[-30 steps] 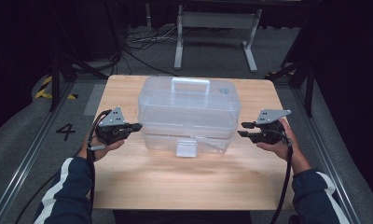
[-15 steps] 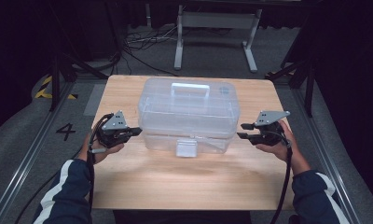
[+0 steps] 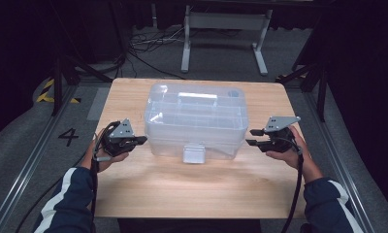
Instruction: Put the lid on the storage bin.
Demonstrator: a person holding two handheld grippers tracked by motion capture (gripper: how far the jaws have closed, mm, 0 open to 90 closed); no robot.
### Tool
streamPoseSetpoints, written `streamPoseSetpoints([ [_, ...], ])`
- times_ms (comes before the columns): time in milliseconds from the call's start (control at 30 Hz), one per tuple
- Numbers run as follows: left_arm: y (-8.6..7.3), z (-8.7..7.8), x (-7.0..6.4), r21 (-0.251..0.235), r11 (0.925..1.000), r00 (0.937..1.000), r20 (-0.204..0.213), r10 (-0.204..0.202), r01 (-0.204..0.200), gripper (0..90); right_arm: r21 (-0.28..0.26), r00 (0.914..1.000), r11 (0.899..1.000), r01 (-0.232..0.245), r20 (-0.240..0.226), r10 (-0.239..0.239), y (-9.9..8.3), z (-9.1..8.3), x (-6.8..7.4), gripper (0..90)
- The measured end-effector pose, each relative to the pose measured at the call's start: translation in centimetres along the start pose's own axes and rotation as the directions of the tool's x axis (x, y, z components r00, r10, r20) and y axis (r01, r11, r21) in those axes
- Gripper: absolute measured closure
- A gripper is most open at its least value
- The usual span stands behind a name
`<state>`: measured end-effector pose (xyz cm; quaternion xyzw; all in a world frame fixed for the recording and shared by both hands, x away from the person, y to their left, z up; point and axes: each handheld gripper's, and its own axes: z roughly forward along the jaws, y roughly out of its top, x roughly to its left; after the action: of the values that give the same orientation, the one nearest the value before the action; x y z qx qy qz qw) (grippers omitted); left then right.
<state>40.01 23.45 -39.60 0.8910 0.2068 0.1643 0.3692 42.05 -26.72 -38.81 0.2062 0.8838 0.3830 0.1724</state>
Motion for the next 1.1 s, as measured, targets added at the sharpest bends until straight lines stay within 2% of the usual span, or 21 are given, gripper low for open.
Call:
streamPoseSetpoints([
  [400, -0.1, -0.1, -0.2, -0.009, 1.0, 1.0, 0.007, -0.001, 0.001, 90.0, 0.011, 1.0, 1.0, 0.001, -0.004, -0.001, -0.1, 0.2, 0.1, 58.3],
  [600, -0.4, -0.4, 0.0, -0.02, 0.9996, 0.9998, 0.005, -0.018, 0.018, 90.0, 0.014, 1.0, 1.0, 0.005, 0.0, -0.005, -0.2, 0.1, 0.3, 57.5],
  [767, -0.6, -0.5, 0.0, -0.009, 0.9998, 0.9999, -0.004, -0.016, 0.016, 89.7, 0.018, 1.0, 1.0, 0.006, 0.004, -0.006, -0.2, 0.1, 0.3, 56.2],
  [1000, -1.4, -0.4, -0.1, 0.029, 0.9992, 0.9992, -0.029, -0.027, 0.027, 83.1, 0.028, 0.9999, 1.0, 0.007, 0.014, -0.007, -0.2, 0.0, 0.4, 53.9],
  [1100, -1.7, -0.4, -0.1, 0.046, 0.9985, 0.9986, -0.045, -0.027, 0.029, 80.3, 0.059, 0.9991, 0.998, 0.018, 0.036, -0.02, -0.5, 0.1, 0.3, 52.8],
])
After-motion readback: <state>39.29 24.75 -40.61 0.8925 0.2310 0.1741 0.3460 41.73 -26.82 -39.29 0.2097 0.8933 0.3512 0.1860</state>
